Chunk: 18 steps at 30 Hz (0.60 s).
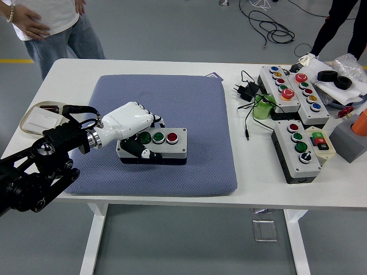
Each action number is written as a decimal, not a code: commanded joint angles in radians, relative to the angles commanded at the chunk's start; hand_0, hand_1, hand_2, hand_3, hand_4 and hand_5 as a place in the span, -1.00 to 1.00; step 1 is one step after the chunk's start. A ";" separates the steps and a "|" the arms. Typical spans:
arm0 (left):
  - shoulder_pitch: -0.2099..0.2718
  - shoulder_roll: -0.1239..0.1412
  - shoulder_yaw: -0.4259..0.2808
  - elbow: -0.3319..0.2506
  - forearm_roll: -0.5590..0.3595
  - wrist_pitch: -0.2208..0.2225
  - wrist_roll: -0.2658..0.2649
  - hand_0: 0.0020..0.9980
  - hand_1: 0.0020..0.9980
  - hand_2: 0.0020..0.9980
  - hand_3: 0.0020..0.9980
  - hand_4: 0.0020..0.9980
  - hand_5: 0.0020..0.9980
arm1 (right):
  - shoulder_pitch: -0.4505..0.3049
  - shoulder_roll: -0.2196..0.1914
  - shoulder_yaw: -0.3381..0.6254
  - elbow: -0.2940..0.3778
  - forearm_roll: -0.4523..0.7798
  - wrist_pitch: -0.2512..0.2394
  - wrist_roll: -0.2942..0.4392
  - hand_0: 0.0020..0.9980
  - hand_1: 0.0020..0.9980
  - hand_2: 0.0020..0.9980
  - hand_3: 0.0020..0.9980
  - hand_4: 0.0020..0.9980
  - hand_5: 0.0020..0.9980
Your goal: Pick up the button,place it on the desk,press the button,press the button
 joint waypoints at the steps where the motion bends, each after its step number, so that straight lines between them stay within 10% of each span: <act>1: 0.000 0.000 -0.001 0.000 0.000 -0.002 0.001 -0.09 -0.08 -0.10 -0.12 -0.09 -0.75 | 0.000 0.000 0.000 0.000 0.000 0.000 0.000 0.26 0.10 0.25 0.14 -0.39 -0.49; 3: 0.001 0.001 -0.001 0.001 0.003 -0.010 0.006 -0.09 -0.08 -0.10 -0.12 -0.09 -0.75 | 0.000 -0.001 -0.002 0.000 -0.001 0.001 0.000 0.26 0.10 0.25 0.14 -0.39 -0.49; 4: 0.002 0.002 -0.002 0.000 0.004 -0.014 0.010 -0.05 0.21 0.35 0.41 0.92 0.23 | 0.000 -0.001 -0.002 0.000 0.000 0.001 0.000 0.26 0.10 0.25 0.14 -0.39 -0.48; 15: 0.005 0.008 -0.009 -0.005 0.002 -0.046 0.027 0.28 0.42 0.63 0.63 0.97 0.39 | 0.001 0.000 -0.001 0.000 0.000 0.001 0.001 0.26 0.10 0.25 0.14 -0.39 -0.48; 16: 0.005 0.009 -0.010 -0.008 0.001 -0.047 0.027 0.75 0.66 0.86 0.78 0.99 0.48 | 0.001 0.000 -0.001 0.000 0.001 0.001 0.001 0.26 0.10 0.25 0.14 -0.39 -0.49; 18: 0.006 0.010 -0.011 -0.011 -0.001 -0.047 0.028 0.75 0.66 0.86 0.78 0.99 0.48 | 0.001 0.000 -0.002 0.000 0.003 0.001 0.001 0.26 0.10 0.25 0.14 -0.39 -0.49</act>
